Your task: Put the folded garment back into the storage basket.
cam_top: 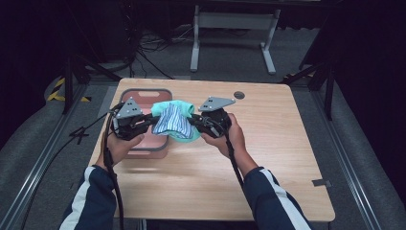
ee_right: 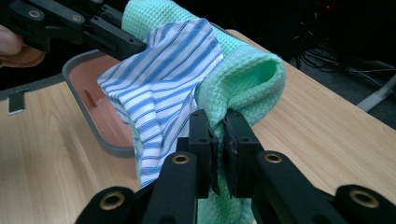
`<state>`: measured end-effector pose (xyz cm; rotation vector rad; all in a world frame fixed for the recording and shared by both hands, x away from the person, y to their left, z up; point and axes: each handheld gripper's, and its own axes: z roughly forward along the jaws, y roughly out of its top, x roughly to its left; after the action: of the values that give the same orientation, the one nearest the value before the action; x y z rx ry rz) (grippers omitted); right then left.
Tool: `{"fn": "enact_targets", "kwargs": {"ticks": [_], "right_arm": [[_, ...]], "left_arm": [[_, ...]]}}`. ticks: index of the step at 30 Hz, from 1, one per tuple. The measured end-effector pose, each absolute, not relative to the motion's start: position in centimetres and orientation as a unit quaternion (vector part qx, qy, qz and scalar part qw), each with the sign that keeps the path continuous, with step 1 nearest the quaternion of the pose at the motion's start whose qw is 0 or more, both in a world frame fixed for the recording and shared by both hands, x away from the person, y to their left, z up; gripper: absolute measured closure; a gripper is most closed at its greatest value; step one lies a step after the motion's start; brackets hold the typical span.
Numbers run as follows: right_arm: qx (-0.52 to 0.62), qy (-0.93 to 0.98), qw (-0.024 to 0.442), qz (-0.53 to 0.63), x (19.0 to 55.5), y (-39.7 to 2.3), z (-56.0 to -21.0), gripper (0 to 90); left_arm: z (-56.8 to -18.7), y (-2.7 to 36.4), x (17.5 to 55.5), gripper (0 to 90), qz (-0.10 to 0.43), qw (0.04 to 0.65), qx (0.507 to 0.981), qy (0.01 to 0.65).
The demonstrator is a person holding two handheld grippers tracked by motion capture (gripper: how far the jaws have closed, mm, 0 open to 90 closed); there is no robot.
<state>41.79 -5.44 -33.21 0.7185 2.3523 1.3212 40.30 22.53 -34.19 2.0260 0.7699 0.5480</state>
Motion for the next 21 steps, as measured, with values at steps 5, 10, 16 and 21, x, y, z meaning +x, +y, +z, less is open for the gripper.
{"fn": "enact_targets", "kwargs": {"ticks": [5,10,16,21], "right_arm": [[0.249,0.831,0.168,0.467,42.2,-4.1,-33.3,82.9],[0.238,0.836,0.161,0.467,42.7,-2.2,-33.4,82.9],[0.232,0.839,0.156,0.467,43.2,-0.7,-33.5,82.9],[0.225,0.843,0.143,0.468,43.6,1.1,-33.9,82.8]], "left_arm": [[-34.2,23.8,40.2,82.2,0.228,0.436,0.808,0.325],[-34.3,25.5,39.8,82.2,0.237,0.432,0.800,0.343],[-34.6,26.7,39.5,82.2,0.244,0.428,0.793,0.358],[-34.7,28.2,38.9,82.2,0.251,0.427,0.784,0.374]]}}
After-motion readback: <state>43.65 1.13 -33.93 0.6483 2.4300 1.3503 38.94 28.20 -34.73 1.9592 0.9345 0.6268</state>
